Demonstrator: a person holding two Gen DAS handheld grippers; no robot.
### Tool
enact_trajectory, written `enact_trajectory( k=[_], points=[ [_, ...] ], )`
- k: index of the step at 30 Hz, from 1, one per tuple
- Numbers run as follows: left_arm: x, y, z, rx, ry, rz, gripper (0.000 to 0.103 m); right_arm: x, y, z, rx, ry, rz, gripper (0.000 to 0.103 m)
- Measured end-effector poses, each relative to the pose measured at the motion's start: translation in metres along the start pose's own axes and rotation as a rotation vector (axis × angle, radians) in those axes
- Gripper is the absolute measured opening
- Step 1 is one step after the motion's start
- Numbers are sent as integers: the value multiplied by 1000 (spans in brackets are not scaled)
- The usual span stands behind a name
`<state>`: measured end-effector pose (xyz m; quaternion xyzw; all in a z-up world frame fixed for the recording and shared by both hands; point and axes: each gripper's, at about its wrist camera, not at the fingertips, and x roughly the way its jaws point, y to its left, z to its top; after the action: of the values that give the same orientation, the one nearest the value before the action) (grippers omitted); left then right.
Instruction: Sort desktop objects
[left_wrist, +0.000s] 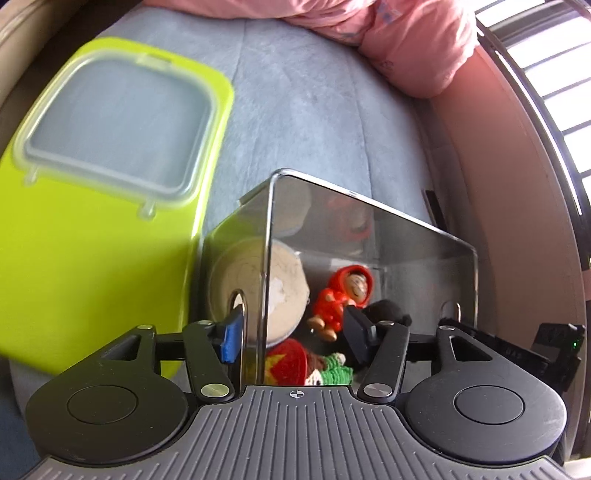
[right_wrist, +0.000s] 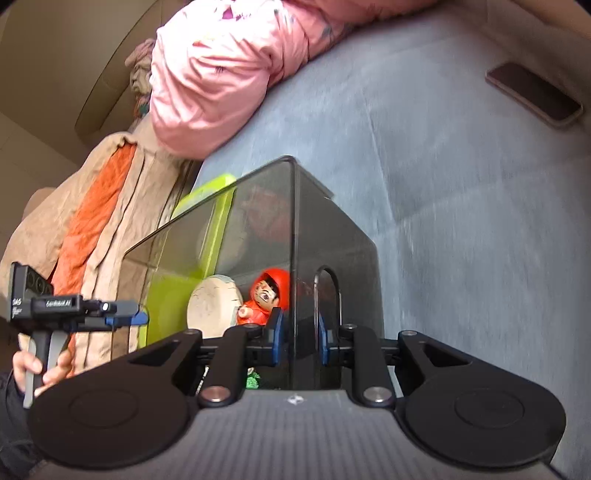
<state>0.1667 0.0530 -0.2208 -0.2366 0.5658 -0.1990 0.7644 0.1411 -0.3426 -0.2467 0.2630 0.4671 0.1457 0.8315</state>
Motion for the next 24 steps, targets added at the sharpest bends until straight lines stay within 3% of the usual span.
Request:
enact_trajectory(
  k=[9, 12, 16, 18, 20, 24],
  points=[
    [8, 23, 3, -106, 13, -104, 62, 9, -15, 0, 61, -43, -10, 23],
    [0, 36, -4, -131, -2, -131, 69, -4, -18, -7, 120, -85, 22, 35],
    [-12, 55, -16, -142, -31, -102, 75, -29, -20, -23, 195, -172, 29, 39],
    [-22, 63, -22, -137, -70, -81, 86, -42, -15, -34, 202, -220, -3, 40],
    [-33, 70, -28, -108, -124, -29, 93, -55, -9, -44, 210, -271, -46, 50],
    [-49, 84, -31, -58, -172, 43, 93, -79, 5, -59, 287, -397, -47, 59]
  ],
)
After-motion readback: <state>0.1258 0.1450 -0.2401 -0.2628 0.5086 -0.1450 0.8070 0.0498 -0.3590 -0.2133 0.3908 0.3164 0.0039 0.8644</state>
